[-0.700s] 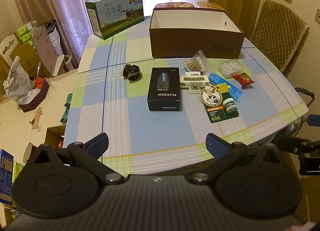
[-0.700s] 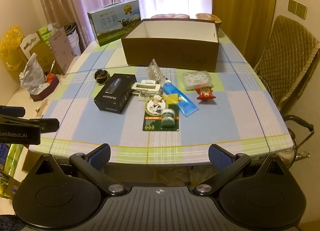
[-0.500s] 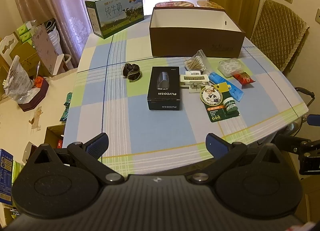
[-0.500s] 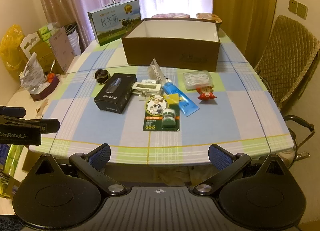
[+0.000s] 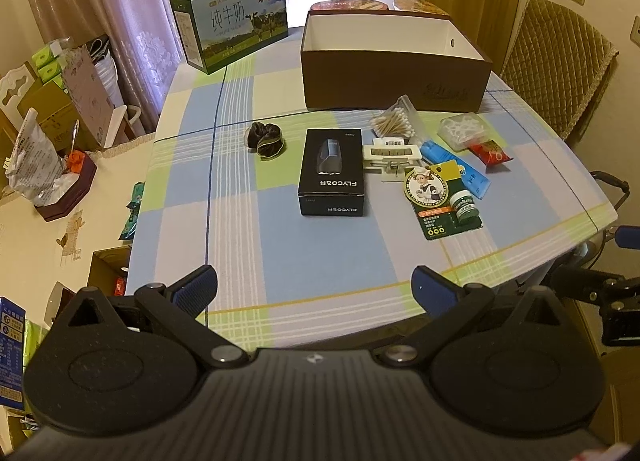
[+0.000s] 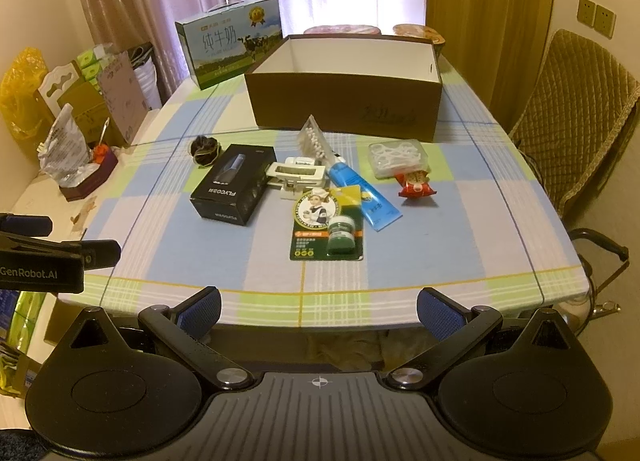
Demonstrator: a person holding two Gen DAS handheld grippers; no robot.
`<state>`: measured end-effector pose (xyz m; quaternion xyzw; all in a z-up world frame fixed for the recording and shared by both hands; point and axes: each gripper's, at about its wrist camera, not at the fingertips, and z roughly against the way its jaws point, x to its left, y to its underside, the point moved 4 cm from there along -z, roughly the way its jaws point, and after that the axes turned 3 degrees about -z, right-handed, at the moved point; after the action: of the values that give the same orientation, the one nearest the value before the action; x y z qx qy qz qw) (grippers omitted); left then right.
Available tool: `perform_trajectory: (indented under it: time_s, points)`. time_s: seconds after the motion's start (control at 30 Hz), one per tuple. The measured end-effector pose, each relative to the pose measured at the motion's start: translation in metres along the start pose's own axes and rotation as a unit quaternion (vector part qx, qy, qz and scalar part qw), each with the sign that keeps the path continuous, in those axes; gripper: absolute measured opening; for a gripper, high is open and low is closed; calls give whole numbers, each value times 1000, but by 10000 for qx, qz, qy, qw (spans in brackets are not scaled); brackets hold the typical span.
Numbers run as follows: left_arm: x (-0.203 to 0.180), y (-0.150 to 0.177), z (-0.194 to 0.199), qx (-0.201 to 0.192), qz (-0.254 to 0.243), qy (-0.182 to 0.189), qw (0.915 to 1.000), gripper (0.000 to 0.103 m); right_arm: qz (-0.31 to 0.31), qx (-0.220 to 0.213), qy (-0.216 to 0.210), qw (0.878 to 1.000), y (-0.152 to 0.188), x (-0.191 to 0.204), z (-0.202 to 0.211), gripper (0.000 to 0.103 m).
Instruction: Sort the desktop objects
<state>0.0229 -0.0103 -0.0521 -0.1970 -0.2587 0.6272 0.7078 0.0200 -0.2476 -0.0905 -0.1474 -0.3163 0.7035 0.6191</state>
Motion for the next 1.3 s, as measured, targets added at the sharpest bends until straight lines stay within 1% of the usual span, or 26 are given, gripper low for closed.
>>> perform_trajectory:
  time_s: [0.43, 1.3]
  points:
    - [5, 2, -4, 21, -46, 26, 10000, 102, -19, 32, 33, 10000, 2, 4, -3, 101]
    - [10, -9, -25, 206, -110, 103, 9997, 102, -117, 167, 74, 9998, -11, 0, -21, 101]
